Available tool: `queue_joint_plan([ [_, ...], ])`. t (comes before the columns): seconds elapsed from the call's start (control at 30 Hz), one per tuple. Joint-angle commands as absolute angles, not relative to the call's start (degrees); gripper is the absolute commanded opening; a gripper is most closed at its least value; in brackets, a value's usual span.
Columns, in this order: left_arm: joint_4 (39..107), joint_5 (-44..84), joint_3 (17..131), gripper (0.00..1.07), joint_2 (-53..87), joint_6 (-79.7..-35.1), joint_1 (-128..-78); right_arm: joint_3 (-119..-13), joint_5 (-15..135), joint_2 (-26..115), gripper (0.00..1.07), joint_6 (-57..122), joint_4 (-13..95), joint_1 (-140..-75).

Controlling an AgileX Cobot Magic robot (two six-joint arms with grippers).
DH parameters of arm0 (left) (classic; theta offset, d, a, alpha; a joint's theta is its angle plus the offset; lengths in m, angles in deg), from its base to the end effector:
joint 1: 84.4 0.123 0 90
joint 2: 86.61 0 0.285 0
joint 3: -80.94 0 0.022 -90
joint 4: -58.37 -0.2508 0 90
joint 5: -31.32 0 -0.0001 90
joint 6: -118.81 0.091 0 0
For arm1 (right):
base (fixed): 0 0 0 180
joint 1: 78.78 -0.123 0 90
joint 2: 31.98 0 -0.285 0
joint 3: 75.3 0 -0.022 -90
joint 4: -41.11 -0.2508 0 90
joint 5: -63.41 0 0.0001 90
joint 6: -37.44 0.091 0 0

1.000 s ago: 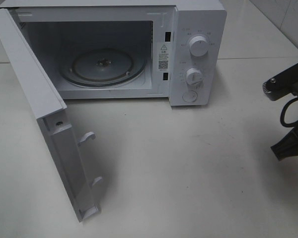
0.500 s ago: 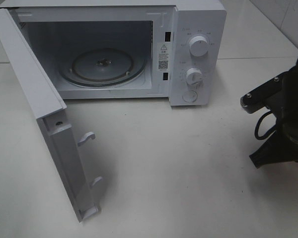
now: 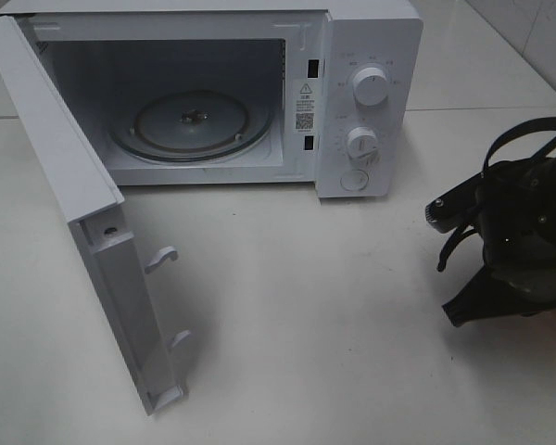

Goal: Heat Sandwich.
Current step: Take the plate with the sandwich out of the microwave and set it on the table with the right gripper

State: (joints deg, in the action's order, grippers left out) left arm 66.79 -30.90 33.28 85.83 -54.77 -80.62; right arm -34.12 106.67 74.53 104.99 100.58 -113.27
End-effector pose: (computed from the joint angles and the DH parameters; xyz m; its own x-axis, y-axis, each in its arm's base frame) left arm -0.0081 -0.0124 0.2803 -0.4533 0.0129 -0.8913 0.0692 0.9974 -0.0207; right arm 0.2301 0.0928 0.1231 -0.8985 -0.3383 -0.2798 -0.1501 0.8356 -0.5284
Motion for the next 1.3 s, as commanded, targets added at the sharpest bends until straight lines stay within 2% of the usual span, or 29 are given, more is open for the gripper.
queue_joint_plan([
  [0.03,66.79,-30.39,33.34,0.98,86.81,-54.77,-80.39,-34.46,106.79,75.90,0.03,107.29,103.79,-112.99],
  [0.7,66.79,-30.39,33.34,0.98,86.81,-54.77,-80.39,-34.46,103.29,83.52,0.05,114.85,109.00,-112.99],
  [0.87,66.79,-30.39,33.34,0.98,86.81,-54.77,-80.39,-34.46,102.15,83.81,0.12,114.85,109.00,-112.99],
  [1.0,66.79,-30.39,33.34,0.98,86.81,-54.77,-80.39,-34.46,101.74,83.81,0.25,113.65,107.86,-112.99],
  [1.03,66.79,-30.39,33.34,0.98,86.81,-54.77,-80.39,-34.46,101.74,83.81,0.25,113.65,107.86,-112.99],
  [1.07,66.79,-30.39,33.34,0.98,86.81,-54.77,-80.39,-34.46,101.74,83.52,0.32,112.73,106.77,-112.99],
  [1.13,66.79,-30.39,33.34,0.98,86.81,-54.77,-80.39,-34.46,101.40,82.84,0.38,111.13,105.57,-112.99],
  [1.3,66.79,-30.39,33.34,0.98,86.81,-54.77,-80.39,-34.46,100.37,79.00,0.42,104.25,101.61,-112.99],
])
